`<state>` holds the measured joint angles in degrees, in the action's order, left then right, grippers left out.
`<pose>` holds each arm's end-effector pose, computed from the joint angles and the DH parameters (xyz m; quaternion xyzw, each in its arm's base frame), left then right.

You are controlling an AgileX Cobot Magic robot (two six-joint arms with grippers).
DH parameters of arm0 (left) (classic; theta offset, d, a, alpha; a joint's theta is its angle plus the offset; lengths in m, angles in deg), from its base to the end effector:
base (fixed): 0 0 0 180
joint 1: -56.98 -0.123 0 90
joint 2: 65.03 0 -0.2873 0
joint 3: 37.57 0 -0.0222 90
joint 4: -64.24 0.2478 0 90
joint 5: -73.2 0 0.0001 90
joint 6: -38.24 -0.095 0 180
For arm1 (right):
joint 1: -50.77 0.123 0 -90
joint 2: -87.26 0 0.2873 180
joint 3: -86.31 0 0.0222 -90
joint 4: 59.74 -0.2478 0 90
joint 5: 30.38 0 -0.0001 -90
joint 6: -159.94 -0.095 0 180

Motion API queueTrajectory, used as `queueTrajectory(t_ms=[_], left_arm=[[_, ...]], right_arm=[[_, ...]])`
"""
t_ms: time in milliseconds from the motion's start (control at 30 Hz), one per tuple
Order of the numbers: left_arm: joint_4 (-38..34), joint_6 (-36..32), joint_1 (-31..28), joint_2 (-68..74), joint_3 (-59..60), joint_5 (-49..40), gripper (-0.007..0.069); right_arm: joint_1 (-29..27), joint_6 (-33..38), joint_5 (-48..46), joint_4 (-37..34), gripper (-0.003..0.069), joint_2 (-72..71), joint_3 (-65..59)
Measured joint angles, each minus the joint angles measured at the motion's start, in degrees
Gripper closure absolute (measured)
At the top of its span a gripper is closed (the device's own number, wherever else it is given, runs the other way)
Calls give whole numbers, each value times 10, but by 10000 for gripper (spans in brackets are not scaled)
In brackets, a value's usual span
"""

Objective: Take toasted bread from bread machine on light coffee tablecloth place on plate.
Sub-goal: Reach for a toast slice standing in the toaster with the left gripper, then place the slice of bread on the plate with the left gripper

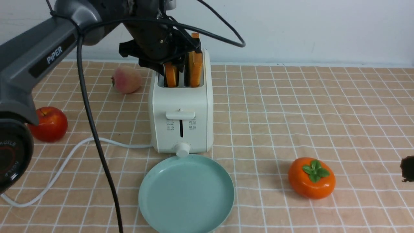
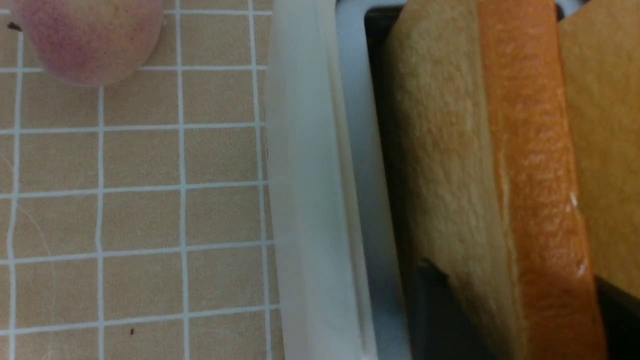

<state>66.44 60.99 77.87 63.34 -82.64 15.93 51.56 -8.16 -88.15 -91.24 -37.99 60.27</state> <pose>0.4515 -0.1690 0.3258 -0.0110 0.9412 -0.1080 0.3201 0.1355 0.0439 0.3596 -0.0457 0.9007 0.2318 0.3647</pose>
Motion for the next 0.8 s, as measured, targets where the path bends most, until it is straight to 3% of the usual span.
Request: queueTrajectory(t_ms=[33,67,267,467,600,800], left_arm=[[5,0,0,-3,0,2,517],[10,0,0,-8,0,2,548],[21,-1,0,-95,1,-32,529],[-18,-10,0,-209,12,-124,529],[-94,-43,0,-299,129,-118,529],[-237,-107,0,-369,400,6,529]], right_arm=[[0,0,1,0,657,0,0],[0,0,1,0,657,0,0],[0,0,1,0,656,0,0],[0,0,1,9,653,0,0],[0,0,1,13,647,0,0],[0,2,1,15,642,0,0]])
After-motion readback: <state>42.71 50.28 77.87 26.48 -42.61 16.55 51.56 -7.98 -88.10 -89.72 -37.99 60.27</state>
